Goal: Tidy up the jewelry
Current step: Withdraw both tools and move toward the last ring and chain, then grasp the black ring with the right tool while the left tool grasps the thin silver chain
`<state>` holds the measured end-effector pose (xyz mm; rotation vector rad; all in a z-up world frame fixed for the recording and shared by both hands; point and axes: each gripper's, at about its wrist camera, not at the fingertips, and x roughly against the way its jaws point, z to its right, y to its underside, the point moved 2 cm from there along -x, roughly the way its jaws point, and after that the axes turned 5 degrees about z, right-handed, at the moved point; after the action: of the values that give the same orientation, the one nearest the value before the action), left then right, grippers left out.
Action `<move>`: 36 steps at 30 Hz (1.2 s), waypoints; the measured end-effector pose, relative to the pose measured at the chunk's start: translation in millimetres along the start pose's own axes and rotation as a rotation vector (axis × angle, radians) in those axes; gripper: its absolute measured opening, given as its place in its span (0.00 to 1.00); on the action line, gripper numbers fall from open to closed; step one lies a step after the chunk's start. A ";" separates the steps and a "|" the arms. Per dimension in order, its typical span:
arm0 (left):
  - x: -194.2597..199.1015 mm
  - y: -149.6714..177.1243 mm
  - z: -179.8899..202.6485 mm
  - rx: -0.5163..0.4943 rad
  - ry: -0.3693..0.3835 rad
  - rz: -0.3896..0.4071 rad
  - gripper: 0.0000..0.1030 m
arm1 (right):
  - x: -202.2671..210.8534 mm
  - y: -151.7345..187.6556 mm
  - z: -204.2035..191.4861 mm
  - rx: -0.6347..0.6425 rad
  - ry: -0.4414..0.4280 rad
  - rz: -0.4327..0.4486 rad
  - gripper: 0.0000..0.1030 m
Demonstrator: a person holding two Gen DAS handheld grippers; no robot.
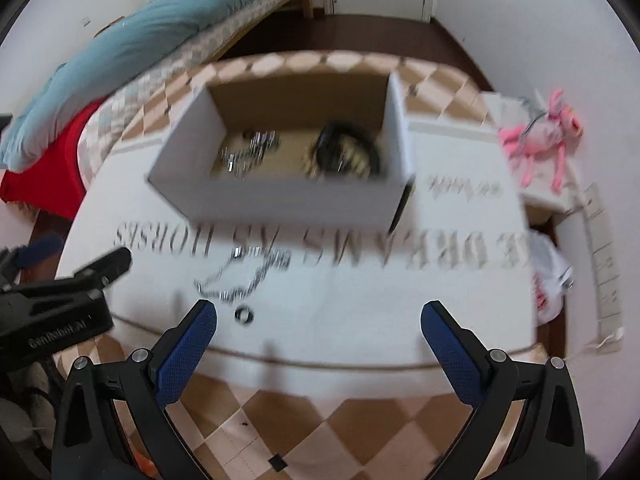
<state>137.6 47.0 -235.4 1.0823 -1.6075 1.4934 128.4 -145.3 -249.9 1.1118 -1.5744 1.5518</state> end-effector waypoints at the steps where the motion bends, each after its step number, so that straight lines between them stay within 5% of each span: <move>1: -3.5 4.0 -0.3 0.002 0.002 -0.006 0.99 | -3.6 4.5 -1.9 0.000 -0.007 0.003 1.00; 4: -9.2 11.5 -0.9 -0.002 0.002 -0.012 0.99 | -10.8 10.2 -6.7 0.001 -0.028 0.009 0.99; 15: -19.1 20.4 -10.7 0.010 0.000 -0.037 0.99 | -28.9 15.7 -39.2 0.078 -0.051 0.035 0.56; 20: -22.2 22.5 -12.5 0.003 0.001 -0.040 0.99 | -28.5 18.4 -49.5 0.148 0.012 0.071 0.13; 25: -10.7 19.9 5.3 -0.028 0.034 -0.014 0.99 | -21.1 20.3 -20.3 0.043 -0.023 0.071 0.13; 34: -8.1 4.4 82.6 -0.229 0.154 -0.002 0.98 | -5.2 21.1 65.7 -0.168 0.030 0.085 0.13; 36: -12.2 2.4 93.9 -0.257 0.160 -0.011 0.91 | -2.7 21.9 77.7 -0.199 0.036 0.090 0.13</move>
<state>145.9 -44.7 -257.6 0.8072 -1.6244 1.2889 118.4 -223.3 -268.4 0.9108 -1.7329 1.4276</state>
